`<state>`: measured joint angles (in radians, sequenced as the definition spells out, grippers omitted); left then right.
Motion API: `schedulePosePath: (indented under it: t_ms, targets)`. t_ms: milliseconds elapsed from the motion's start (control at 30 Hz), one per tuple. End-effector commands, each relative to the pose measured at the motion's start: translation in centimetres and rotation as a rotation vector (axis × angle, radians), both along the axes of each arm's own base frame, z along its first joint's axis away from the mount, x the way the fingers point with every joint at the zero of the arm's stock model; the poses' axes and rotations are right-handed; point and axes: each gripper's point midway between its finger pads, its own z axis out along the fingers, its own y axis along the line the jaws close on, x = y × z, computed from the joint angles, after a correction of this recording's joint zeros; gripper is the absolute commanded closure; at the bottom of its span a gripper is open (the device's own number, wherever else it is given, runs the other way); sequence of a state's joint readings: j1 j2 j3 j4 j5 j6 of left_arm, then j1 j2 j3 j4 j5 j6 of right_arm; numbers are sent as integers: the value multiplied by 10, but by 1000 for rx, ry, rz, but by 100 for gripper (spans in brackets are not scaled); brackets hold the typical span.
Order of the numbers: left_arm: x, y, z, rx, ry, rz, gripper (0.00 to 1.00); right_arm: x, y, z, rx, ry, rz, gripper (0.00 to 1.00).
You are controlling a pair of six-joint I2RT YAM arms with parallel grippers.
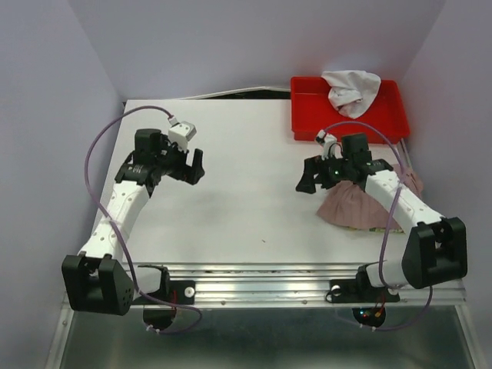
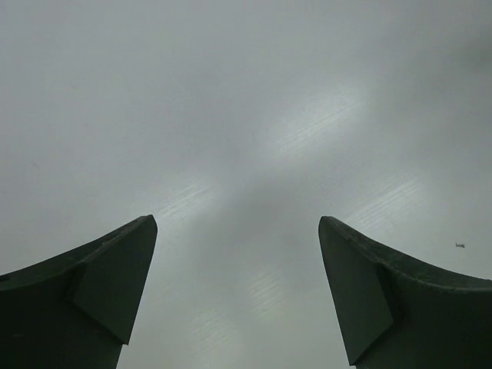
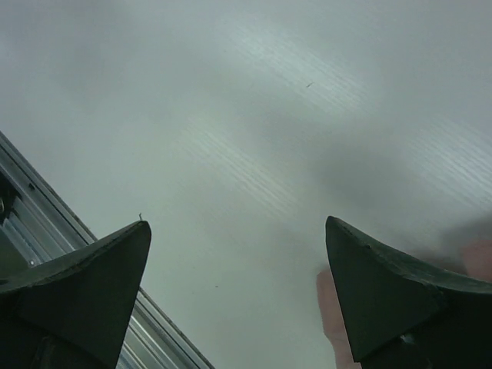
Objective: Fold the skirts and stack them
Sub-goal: Neatly place the folded skirt to the corner
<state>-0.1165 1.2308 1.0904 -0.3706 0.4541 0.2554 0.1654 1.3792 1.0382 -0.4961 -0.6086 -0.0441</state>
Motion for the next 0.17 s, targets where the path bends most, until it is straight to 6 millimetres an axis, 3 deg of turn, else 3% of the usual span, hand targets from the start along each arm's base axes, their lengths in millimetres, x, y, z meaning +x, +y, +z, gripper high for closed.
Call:
schedulePosePath:
  t_ms: [0, 133]
  targets:
    - [-10, 17, -13, 95, -69, 27, 1, -18, 22, -10, 17, -39, 41, 0]
    - [-15, 27, -12, 126, -95, 68, 1, -25, 18, -15, -17, -48, 47, 0]
